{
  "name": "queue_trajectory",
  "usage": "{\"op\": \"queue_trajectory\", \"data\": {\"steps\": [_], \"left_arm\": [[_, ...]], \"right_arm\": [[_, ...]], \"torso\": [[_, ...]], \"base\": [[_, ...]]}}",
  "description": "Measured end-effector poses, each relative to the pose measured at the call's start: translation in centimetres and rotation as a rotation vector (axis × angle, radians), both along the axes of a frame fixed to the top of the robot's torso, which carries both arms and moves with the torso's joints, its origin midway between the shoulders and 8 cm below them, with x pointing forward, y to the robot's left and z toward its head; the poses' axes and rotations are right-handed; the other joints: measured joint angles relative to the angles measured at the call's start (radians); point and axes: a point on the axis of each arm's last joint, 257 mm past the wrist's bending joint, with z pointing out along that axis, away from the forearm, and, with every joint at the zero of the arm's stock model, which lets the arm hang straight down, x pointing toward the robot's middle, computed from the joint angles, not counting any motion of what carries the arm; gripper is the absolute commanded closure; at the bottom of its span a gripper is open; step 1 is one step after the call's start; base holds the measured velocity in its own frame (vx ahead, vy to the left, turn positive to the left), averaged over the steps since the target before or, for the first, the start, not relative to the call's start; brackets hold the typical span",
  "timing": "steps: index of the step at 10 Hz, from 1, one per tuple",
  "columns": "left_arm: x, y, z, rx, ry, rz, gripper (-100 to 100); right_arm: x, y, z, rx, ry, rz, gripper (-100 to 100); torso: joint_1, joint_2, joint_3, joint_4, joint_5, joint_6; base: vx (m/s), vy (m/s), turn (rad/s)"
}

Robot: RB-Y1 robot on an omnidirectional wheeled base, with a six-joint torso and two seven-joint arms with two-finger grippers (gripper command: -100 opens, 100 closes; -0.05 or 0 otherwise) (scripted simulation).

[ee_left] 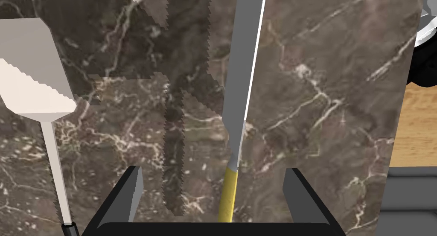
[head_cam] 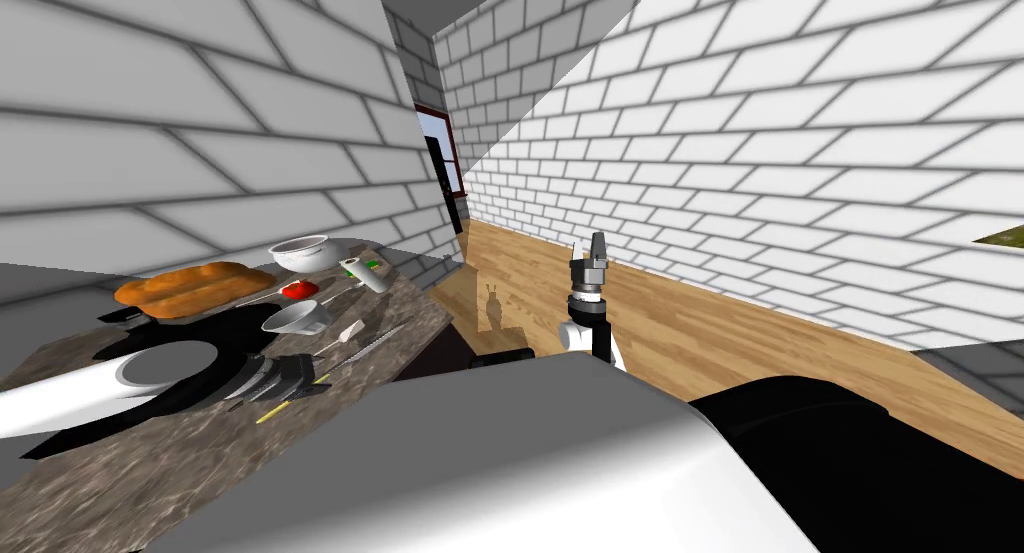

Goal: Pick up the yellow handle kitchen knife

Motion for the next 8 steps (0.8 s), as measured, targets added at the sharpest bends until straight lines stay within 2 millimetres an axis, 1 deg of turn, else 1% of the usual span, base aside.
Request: {"op": "queue_trajectory", "data": {"steps": [2,3,5,8], "left_arm": [[-0.21,-0.41,-0.32,-0.005,0.006,-0.038,-100],[-0.23,-0.69,-0.62,-0.011,0.007,-0.052,-100],[-0.05,-0.88,-0.78,-0.013,-0.001,-0.058,-100],[-0.05,-0.88,-0.79,-0.014,-0.002,-0.058,-100]], "right_arm": [[0.0,0.0,0.0,0.0,0.0,0.0,0],[0.0,0.0,0.0,0.0,0.0,0.0,0],[0.0,0.01,0.01,0.0,0.0,0.0,0],[0.0,0.0,0.01,0.0,0.0,0.0,0]], "torso": [[-0.001,0.0,0.0,0.0,0.0,0.0],[0.0,0.0,0.0,0.0,0.0,0.001],[0.006,0.005,0.003,0.001,0.001,0.001],[0.006,0.004,0.003,0.001,0.001,0.001]], "base": [[0.078,-0.087,0.266],[0.013,-0.014,0.044],[-0.014,0.017,-0.05],[0.005,-0.006,0.017]]}}
